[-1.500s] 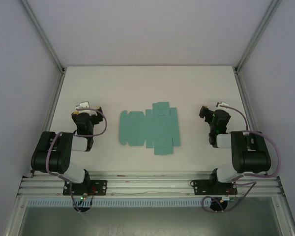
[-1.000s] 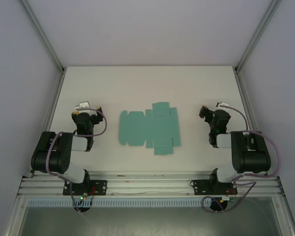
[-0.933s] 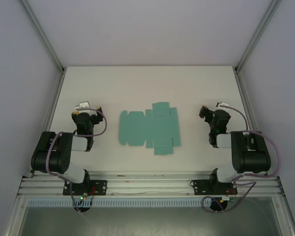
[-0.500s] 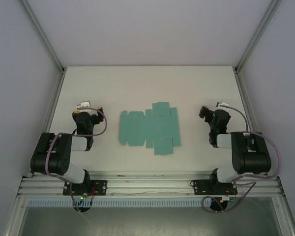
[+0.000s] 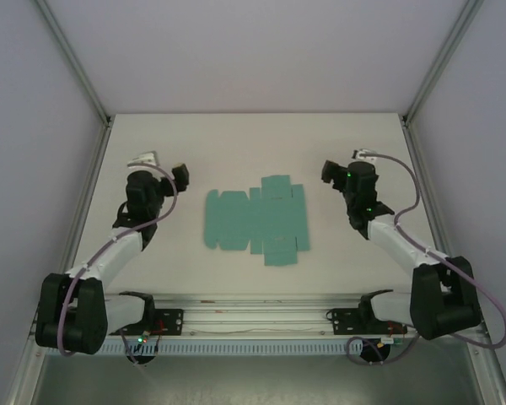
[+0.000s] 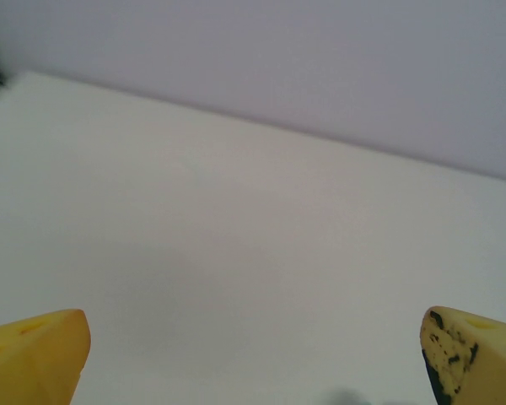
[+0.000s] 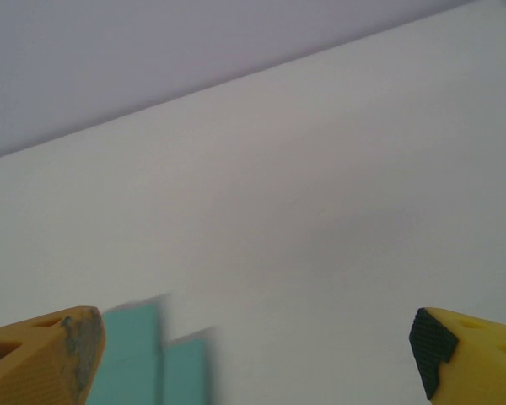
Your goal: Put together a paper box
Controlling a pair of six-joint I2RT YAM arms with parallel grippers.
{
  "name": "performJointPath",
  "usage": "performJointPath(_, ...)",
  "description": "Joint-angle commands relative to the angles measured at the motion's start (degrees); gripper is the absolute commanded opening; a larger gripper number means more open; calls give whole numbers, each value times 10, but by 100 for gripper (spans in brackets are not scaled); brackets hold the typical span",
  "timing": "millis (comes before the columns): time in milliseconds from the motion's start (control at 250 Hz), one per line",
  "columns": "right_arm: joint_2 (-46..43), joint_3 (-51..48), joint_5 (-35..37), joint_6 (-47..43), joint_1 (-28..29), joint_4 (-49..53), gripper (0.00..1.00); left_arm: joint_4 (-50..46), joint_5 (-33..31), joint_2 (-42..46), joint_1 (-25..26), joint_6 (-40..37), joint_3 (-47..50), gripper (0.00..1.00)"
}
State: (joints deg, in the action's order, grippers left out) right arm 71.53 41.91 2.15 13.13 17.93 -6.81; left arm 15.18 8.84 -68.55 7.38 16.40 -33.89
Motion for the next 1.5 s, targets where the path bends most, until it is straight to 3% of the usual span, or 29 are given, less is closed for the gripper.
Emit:
performJointPath(0, 16, 15, -84, 95, 37, 76, 91, -103, 73, -24, 13, 61, -19, 100)
performJointPath(156, 105, 37, -151, 136, 90, 57, 82, -145, 70, -53, 17, 55, -26, 100)
performJointPath(412, 222, 41, -172, 185, 102, 20, 69, -133, 161, -102, 17, 38, -22, 100)
performJointPath(723, 260, 11, -148, 194, 101, 9, 69, 20, 331, -200, 18, 107, -13, 99)
performJointPath(819, 266, 8, -145, 194, 101, 7, 69, 46, 369, -221, 20, 121, -16, 93)
performJointPath(1007, 270, -1, -148, 197, 100, -15, 68, 99, 388, -230, 21, 144, 3, 71)
performJointPath(1083, 270, -3, -156, 197, 99, -22, 68, 121, 392, -233, 21, 149, 9, 56)
performJointPath(1199, 266, -5, -167, 197, 92, -31, 68, 125, 387, -230, 22, 149, 11, 22)
performJointPath(1307, 244, 0, -189, 182, 80, -33, 68, 130, 384, -212, 22, 149, 13, 1)
performJointPath(1495, 154, 23, -252, 138, 33, -4, 74, 174, 406, -152, 22, 208, 0, 0)
